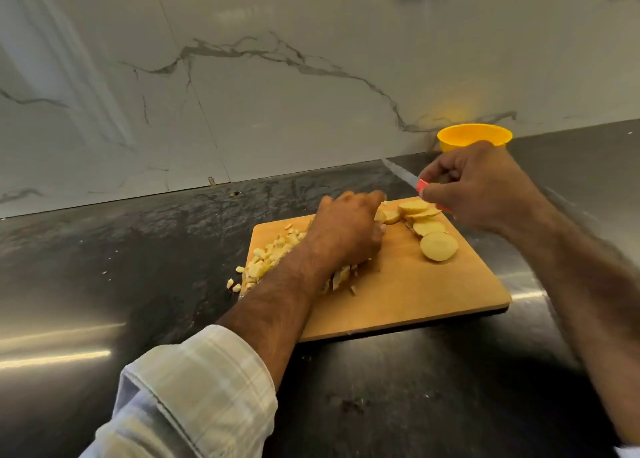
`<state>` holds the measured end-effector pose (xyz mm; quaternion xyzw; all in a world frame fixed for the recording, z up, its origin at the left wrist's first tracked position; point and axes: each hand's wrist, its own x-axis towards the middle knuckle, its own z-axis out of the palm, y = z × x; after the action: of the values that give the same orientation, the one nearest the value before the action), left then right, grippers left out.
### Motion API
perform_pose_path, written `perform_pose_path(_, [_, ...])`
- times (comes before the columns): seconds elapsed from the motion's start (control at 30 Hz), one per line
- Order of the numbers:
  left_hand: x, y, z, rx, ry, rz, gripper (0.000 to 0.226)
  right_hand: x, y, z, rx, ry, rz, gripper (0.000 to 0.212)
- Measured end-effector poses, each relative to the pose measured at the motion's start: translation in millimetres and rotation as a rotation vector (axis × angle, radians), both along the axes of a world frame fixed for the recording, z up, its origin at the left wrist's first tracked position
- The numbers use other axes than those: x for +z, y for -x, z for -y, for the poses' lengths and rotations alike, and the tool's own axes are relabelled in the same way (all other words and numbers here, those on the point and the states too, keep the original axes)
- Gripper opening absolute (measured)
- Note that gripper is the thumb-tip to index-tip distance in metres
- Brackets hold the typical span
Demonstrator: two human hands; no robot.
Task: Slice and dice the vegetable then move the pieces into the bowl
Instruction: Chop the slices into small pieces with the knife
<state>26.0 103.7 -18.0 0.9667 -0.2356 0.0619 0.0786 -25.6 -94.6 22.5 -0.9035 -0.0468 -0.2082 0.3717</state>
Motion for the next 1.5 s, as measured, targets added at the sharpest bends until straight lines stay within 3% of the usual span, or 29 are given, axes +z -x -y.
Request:
perform_pose_path(0.2, [-2.3,-6.1,0.0,0.01,-0.046,0.048,0.053,-5.4,5.2,-7.1,-0.037,0.121,0.08,0.004])
perform_pose_path(0.43, [8.4,6.8,-6.6,-0.011,0.067,0.083,0.052,-10.1,6.2,-11.8,-0.102,0.129,0.021,0.008])
perform_pose_path(0.6, [11.8,19.1,-22.7,-0.049,0.192,0.106,0.053,-3.3,19.8,-20.3,-0.163,0.152,-0.084,0.01])
perform_pose_path(0.77, [13.2,13.9,-53.5,-0.02,0.371,0.209,0.046,-20.4,100.8,-59.8,-0.133,0.306,-0.193,0.017])
perform_pose_path(0.93, [11.6,20.4,-47.1,-0.069,0.313,0.243,0.042,-34.4,122.7,-99.6,-0.105,0.313,-0.34,0.024])
perform_pose_path(1.1, [11.5,20.1,-51.2,-0.095,0.411,0.182,0.042,-25.0,125.5,-81.0,-0.187,0.235,-0.324,0.023])
perform_pose_path(1.2, [11.6,29.4,-43.1,-0.174,0.413,0.019,0.048,-26.5,126.6,-69.1,-0.269,0.242,-0.348,0.028])
perform_pose_path(1.5, [9.0,37.7,-28.1,-0.168,0.213,-0.187,0.029,-38.5,127.9,-76.8,-0.297,0.352,-0.365,0.04])
